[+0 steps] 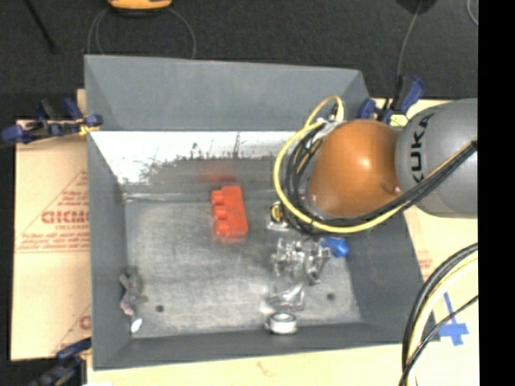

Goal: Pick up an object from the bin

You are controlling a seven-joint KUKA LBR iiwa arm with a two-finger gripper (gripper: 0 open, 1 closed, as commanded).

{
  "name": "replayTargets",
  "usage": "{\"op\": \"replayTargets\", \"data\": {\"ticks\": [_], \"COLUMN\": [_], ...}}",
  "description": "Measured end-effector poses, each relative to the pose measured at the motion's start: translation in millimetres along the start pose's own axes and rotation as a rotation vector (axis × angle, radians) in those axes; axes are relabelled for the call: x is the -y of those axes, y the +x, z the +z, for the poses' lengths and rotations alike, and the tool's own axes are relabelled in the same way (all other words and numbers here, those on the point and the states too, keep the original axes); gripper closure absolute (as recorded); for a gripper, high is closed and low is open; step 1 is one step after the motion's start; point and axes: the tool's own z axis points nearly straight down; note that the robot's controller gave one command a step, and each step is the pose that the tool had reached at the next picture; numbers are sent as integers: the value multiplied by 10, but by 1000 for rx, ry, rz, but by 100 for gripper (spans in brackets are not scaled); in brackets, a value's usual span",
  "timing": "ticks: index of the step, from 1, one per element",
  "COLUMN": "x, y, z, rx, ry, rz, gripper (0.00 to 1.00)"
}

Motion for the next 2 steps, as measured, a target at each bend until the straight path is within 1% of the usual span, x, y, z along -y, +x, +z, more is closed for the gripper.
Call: {"op": "replayTargets", "data": {"ticks": [1,2], "x": [10,-106], "y": [0,-236], "z": [-6,289], "rx": [-1,-8], "ry": [3,5], "rz": [-2,-348], "gripper": [0,0]}}
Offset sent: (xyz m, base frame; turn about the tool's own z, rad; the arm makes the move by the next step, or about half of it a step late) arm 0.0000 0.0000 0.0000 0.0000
